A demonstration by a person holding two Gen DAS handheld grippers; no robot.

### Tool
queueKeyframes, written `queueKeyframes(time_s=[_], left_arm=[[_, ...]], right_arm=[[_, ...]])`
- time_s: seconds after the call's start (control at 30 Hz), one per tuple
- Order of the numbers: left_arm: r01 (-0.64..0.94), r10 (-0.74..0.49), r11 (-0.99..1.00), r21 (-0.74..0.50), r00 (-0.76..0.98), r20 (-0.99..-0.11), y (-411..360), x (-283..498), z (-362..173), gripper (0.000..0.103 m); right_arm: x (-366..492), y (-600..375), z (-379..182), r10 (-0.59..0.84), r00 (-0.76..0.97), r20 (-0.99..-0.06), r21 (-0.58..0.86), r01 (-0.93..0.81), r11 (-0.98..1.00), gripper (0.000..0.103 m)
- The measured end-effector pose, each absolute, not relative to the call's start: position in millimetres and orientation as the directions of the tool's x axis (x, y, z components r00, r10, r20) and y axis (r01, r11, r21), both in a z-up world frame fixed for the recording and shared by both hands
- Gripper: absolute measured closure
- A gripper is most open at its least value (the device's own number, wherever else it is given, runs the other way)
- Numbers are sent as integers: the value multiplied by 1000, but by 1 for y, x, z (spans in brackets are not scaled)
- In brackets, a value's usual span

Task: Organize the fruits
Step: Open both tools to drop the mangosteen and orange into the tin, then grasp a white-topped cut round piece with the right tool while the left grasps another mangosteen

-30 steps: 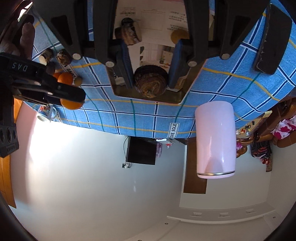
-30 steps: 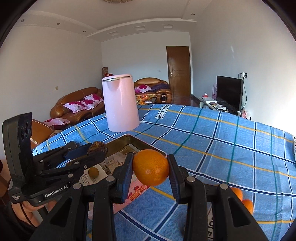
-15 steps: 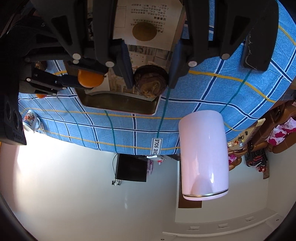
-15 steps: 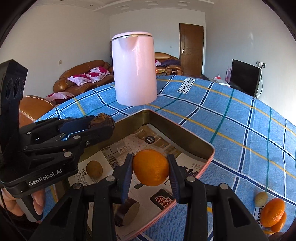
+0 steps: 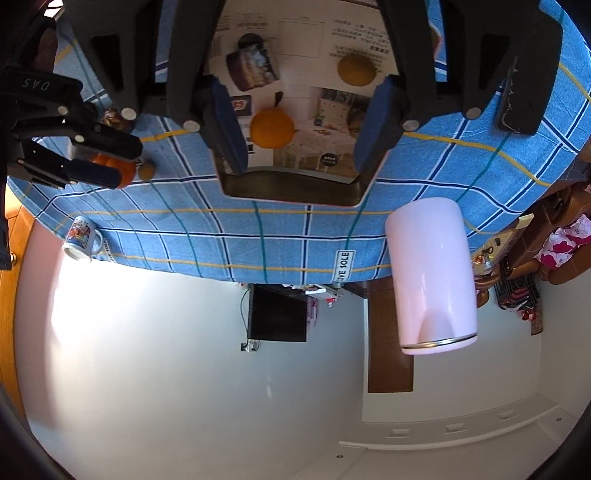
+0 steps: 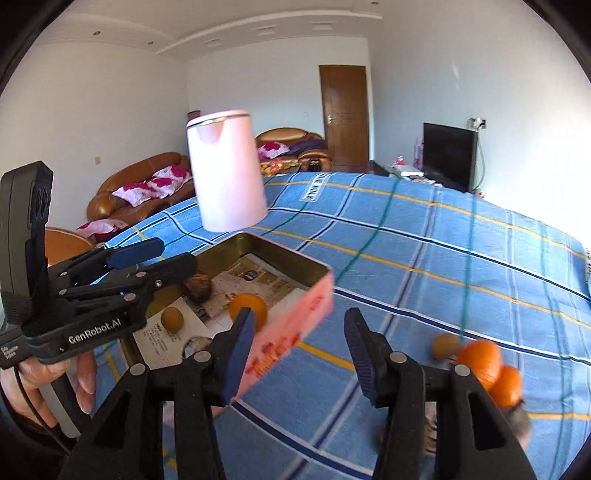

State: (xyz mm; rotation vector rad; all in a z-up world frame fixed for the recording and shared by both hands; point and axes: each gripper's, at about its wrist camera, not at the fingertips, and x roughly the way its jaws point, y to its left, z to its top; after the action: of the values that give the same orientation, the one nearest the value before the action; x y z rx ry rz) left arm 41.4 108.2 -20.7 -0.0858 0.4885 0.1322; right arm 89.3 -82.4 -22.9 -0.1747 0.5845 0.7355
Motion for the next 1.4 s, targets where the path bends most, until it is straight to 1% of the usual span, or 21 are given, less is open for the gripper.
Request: queueKeyframes(time_s=[0.03, 0.1, 0.17, 0.3, 0.43, 0.57, 0.6, 0.63, 0.73, 0.87, 1.0, 1.13, 1.23, 1.27, 1.4], left_arm=[[-126, 89, 991, -49, 879, -468, 98, 41, -20, 35], [-68, 37, 996, -50, 883, -467, 77, 43, -21, 34], [-6, -18, 999, -50, 881, -473, 55, 46, -23, 34], [88, -91, 996, -29, 860, -502, 16, 53, -30, 34], [157, -147, 987, -28, 827, -542, -7, 61, -38, 34], [158, -138, 987, -13, 814, -564, -12, 67, -44, 34], [156, -138, 988, -16, 811, -569, -13, 68, -45, 34], [158, -139, 987, -16, 809, -571, -13, 70, -46, 34], [167, -137, 986, -3, 799, -586, -16, 74, -50, 34], [196, -160, 981, -9, 774, -613, -24, 79, -56, 34], [230, -182, 973, -6, 753, -633, -33, 82, -58, 35], [252, -189, 968, 2, 730, -656, -42, 88, -61, 36], [272, -219, 962, -32, 693, -687, -46, 98, -67, 36], [271, -218, 962, -38, 679, -701, -47, 102, -69, 41], [272, -218, 961, -52, 626, -749, -51, 113, -76, 44]], right_arm=[[84, -100, -21, 550, 628, -550, 29, -644, 764, 49], [74, -135, -22, 479, 694, -538, 8, -564, 826, 49], [65, -168, -28, 430, 723, -540, 20, -499, 866, 49], [57, -210, -47, 348, 730, -588, 34, -408, 912, 49], [64, -214, -58, 357, 696, -623, 62, -411, 910, 49], [72, -200, -63, 381, 661, -646, 71, -445, 893, 51], [74, -198, -66, 379, 653, -656, 72, -446, 892, 53], [78, -196, -67, 375, 646, -665, 71, -445, 893, 56], [85, -193, -72, 368, 626, -688, 71, -446, 892, 58], [91, -191, -74, 375, 592, -713, 83, -460, 884, 67], [89, -198, -73, 408, 591, -696, 108, -475, 873, 67], [84, -205, -71, 374, 632, -679, 72, -450, 890, 67], [86, -213, -73, 369, 633, -680, 78, -438, 895, 67], [86, -215, -73, 379, 629, -679, 93, -439, 894, 67], [87, -212, -75, 395, 611, -686, 93, -464, 881, 67]])
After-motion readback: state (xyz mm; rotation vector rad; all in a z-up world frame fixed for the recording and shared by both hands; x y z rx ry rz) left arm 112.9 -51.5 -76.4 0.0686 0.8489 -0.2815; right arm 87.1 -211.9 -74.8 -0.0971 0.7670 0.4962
